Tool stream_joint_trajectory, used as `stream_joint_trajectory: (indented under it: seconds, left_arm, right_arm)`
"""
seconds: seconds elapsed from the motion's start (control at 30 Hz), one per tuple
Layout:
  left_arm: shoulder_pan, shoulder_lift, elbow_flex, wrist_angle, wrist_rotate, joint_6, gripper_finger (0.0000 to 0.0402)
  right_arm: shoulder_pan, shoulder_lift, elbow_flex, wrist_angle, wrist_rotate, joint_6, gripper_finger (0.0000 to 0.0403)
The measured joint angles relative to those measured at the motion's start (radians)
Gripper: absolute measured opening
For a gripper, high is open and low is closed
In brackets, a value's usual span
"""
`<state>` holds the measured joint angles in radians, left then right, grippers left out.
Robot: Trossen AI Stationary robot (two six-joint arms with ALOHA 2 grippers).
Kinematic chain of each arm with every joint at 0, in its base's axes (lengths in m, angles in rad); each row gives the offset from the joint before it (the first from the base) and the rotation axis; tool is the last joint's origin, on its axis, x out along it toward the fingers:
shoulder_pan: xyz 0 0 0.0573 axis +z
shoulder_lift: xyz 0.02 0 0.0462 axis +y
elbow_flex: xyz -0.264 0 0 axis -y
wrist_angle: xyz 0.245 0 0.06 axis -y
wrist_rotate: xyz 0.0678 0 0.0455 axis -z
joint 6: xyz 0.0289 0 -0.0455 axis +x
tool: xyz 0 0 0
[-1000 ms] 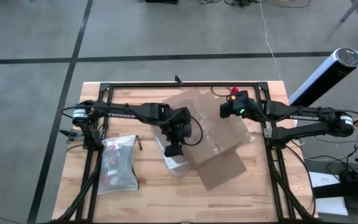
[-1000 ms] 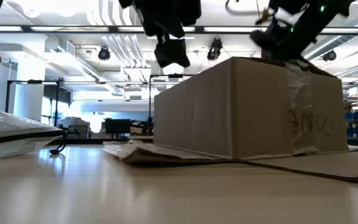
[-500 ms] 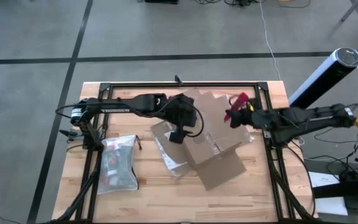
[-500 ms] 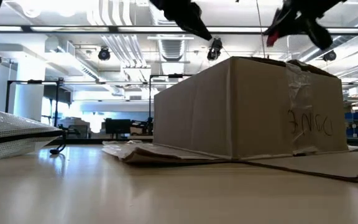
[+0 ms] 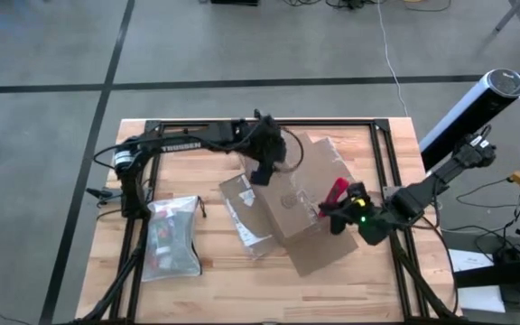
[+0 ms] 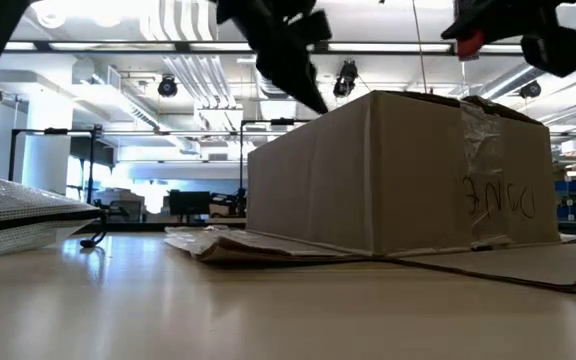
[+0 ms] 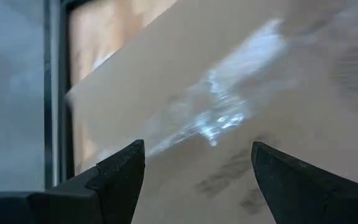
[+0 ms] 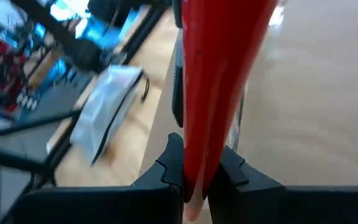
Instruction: Unpack boxes
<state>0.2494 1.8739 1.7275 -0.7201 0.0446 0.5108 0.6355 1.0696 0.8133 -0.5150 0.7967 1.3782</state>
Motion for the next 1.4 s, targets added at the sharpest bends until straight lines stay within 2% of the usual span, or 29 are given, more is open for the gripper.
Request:
stream_joint_trajectory:
  seconds: [0.13,0.23,0.47,0.6,0.7,0.87,1.07,1.4]
  left_arm:
    - [0.082,0.009,0.000,0.024,0.032,-0.095,0.0275]
    - [0.125,0.019,0.000,0.037,0.056,-0.129,0.0275]
    - [0.152,0.078,0.000,0.001,0.080,-0.140,0.0275]
    - [0.150,0.102,0.000,-0.060,0.148,-0.183,0.0275]
    - [0.144,0.105,0.000,-0.132,0.185,-0.218,0.0275]
    - [0.123,0.095,0.000,-0.240,0.188,-0.251,0.0275]
    - [0.097,0.088,-0.001,-0.265,0.186,-0.271,0.0275]
    - [0.070,0.075,-0.002,-0.329,0.220,-0.332,0.0275]
  right_arm:
    - [0.060,0.000,0.012,0.007,-0.070,-0.052,0.0015]
    - [0.076,0.002,0.012,-0.039,-0.123,-0.028,0.0015]
    - [0.078,0.012,0.012,-0.346,-0.142,0.208,0.0015]
    - [0.071,0.012,0.012,-0.539,-0.141,0.362,0.0015]
    - [0.047,0.011,0.012,-0.609,-0.142,0.400,0.0015]
    - [-0.036,0.010,0.012,-0.606,-0.131,0.335,0.0015]
    - [-0.169,0.007,0.012,-0.602,-0.132,0.212,0.0015]
    - [-0.412,0.005,0.010,-0.489,-0.115,-0.080,0.0015]
